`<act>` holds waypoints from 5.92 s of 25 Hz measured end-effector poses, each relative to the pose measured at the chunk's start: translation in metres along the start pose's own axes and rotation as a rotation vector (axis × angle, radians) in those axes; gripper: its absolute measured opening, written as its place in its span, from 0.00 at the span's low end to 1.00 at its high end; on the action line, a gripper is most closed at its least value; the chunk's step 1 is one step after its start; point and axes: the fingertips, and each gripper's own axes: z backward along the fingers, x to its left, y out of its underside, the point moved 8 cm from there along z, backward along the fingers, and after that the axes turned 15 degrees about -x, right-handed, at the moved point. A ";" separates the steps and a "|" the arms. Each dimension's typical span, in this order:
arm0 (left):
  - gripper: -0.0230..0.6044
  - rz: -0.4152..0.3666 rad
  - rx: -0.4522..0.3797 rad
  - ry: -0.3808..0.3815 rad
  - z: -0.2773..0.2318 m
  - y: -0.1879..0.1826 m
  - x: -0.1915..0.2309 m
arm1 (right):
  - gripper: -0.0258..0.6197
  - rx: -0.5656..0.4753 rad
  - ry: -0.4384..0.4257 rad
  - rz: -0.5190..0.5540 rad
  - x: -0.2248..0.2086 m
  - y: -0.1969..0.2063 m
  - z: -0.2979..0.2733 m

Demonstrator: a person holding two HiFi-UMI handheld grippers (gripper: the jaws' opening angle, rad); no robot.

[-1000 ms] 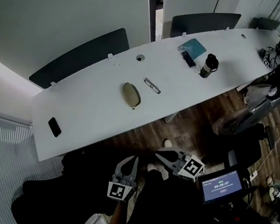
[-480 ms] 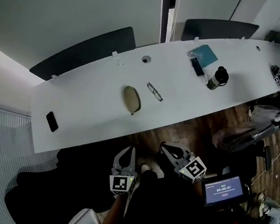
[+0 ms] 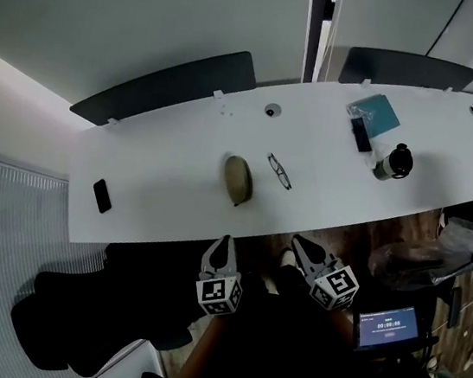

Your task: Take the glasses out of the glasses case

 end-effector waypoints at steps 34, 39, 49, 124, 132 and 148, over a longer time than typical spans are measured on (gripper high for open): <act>0.69 0.042 0.524 0.163 -0.213 0.085 0.067 | 0.05 0.329 0.141 0.189 -0.146 0.052 -0.155; 0.72 0.001 0.558 0.107 -0.225 0.098 0.068 | 0.05 0.366 0.093 0.185 -0.155 0.056 -0.160; 0.72 0.036 0.603 0.027 -0.222 0.111 0.077 | 0.16 0.598 0.040 0.204 -0.177 0.107 -0.172; 0.58 0.454 0.549 0.097 -0.229 0.089 0.132 | 0.07 0.814 -0.332 0.093 -0.118 0.164 -0.287; 0.57 0.508 0.518 0.013 -0.204 0.090 0.166 | 0.07 0.818 -0.311 0.093 -0.117 0.164 -0.291; 0.35 0.560 0.611 -0.009 -0.196 0.135 0.214 | 0.07 0.792 -0.248 0.041 -0.129 0.174 -0.289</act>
